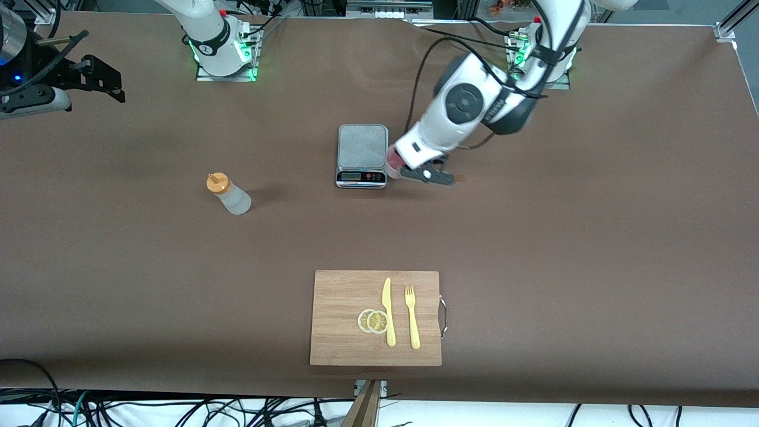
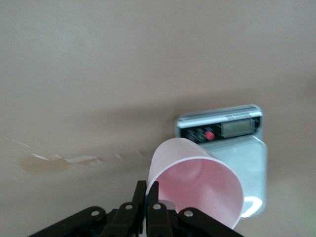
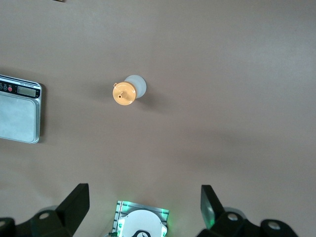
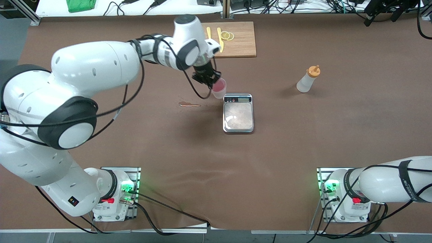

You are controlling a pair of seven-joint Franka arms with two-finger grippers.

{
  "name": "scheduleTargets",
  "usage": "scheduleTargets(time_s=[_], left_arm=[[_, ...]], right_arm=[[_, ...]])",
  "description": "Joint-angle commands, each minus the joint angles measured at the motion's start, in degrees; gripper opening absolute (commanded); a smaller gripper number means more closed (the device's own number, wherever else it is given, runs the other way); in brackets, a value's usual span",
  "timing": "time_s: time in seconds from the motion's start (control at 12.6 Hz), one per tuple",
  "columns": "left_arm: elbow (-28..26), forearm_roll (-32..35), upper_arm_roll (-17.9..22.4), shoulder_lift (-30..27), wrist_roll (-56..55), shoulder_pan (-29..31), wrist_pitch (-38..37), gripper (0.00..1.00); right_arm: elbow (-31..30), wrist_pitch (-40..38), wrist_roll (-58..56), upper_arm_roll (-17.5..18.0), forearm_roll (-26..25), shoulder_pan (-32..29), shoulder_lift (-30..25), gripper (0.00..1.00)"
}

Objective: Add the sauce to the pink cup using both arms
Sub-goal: 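Carry the pink cup with the left gripper onto the scale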

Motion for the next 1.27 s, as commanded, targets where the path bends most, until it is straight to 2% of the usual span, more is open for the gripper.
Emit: scheduleTargets(time_s=[0.0,0.4,1.19], left_arm=[[1.7,-0.3,1.2,1.1,-5.6,-5.0,-1.0,0.00],[1.9,-0.1,1.4,2.4,-9.4,-11.2,-0.6,0.00],[2.7,1.4,1.5,5.9,-9.7,-11.3,5.4,0.00]], right_arm=[[1.0,-1.2,0.5,0.1,0.5,0.1,-0.1,1.00],[1.0,-0.6,0.5,0.1,0.5,0.1,-0.1,1.00],[1.0,-1.2,0.5,0.1,0.5,0.1,-0.2,1.00]])
